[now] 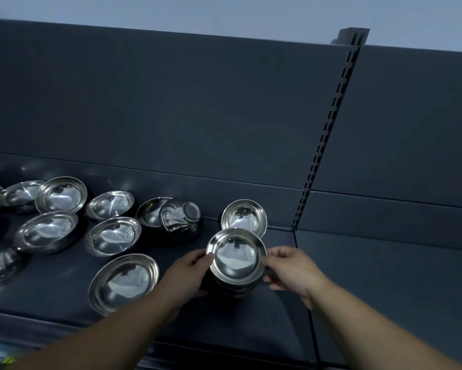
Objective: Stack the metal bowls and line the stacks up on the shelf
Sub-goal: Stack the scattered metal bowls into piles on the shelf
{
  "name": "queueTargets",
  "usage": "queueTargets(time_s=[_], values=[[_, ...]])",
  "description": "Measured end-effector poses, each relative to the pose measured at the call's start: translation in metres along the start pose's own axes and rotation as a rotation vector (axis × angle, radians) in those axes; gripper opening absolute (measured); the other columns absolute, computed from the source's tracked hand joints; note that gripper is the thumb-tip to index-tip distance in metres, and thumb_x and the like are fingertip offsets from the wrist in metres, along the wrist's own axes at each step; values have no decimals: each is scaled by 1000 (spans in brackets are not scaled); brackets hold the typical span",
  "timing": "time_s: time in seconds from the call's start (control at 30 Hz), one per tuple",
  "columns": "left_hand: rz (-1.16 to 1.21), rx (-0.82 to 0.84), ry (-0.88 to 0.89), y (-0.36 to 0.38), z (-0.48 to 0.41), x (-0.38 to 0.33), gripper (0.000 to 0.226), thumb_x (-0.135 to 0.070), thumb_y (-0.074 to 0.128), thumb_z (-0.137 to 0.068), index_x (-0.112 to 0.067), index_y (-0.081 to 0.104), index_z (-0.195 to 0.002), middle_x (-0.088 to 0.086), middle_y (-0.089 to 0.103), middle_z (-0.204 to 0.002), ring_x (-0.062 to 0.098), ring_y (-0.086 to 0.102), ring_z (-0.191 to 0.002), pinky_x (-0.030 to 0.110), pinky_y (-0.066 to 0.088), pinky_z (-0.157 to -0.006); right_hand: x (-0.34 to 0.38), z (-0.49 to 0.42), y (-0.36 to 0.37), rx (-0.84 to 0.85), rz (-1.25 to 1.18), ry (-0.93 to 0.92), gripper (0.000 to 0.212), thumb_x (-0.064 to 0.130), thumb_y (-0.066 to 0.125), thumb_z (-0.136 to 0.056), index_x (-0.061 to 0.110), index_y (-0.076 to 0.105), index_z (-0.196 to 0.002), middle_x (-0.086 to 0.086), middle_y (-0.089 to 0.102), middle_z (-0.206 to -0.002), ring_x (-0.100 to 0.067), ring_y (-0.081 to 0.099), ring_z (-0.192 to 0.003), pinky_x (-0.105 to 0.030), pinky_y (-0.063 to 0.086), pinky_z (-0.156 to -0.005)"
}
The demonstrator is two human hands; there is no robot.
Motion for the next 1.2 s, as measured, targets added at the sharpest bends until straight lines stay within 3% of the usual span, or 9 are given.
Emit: queueTargets(time_s=[0.23,0.37,0.6,0.7,0.8,0.9,1.07,1.2], values=[[4,-45,25,-1,-11,-9,20,-28,61,-91,-25,69,-109,2,74,-99,19,69,-89,29,56,-63,3,-37,-9,16,-100,18,19,29,63,-94,12,66,-101,-4,69,-82,-20,62,-71,-26,47,-54],[14,-71,15,0,-16,-8,21,-28,62,-90,-22,70,-109,5,75,-95,21,70,-85,38,61,-74,4,-64,-16,-92,-58,3,15,30,66,-90,15,67,-91,-3,66,-80,-20,60,-74,-34,51,-67],[-25,-107,25,1,-12,-5,26,-32,63,-90,-30,65,-115,-4,72,-106,17,70,-95,39,60,-79,7,-105,-16,-174,30,-45,30,28,70,-87,19,60,-113,-1,68,-98,-20,65,-89,-39,57,-81],[-3,14,51,3,-7,-6,48,-31,74,-82,-37,56,-126,-13,69,-115,8,68,-101,30,58,-81,4,-117,-13,-164,47,-25,41,27,69,-87,20,58,-126,1,69,-95,-19,67,-83,-38,60,-74],[-140,103,86,1,-5,-3,86,-34,86,-65,-48,38,-135,-19,64,-121,-8,60,-109,19,49,-92,0,-126,-11,-140,50,-10,38,26,71,-84,21,62,-121,-1,73,-95,-21,70,-86,-36,62,-68],[-201,131,118,2,-7,0,109,-39,91,-54,-46,29,-143,-21,63,-124,-11,56,-114,25,43,-106,-3,-130,-9,-120,-6,25,27,15,69,-84,16,67,-111,-8,75,-91,-24,72,-84,-34,61,-66],[-204,134,169,4,-12,1,121,-49,91,-45,-42,26,-147,-23,60,-128,-7,52,-122,34,39,-112,8,-118,-19,-175,-77,-21,21,5,63,-87,10,68,-106,-13,74,-85,-25,69,-70,-32,56,-56],[-209,118,200,7,-15,0,125,-54,91,-40,-39,28,-147,-22,60,-128,-7,53,-120,33,40,-111,32,-97,-37,-247,-149,-105,22,1,58,-89,10,68,-107,-10,73,-80,-23,66,-62,-36,59,-61]])
Point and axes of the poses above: each hand's wrist, its own z-axis away from the middle knuckle, its own y-axis out of the palm, x = y × z, the point moved 3 cm from there along -z, towards the middle knuckle
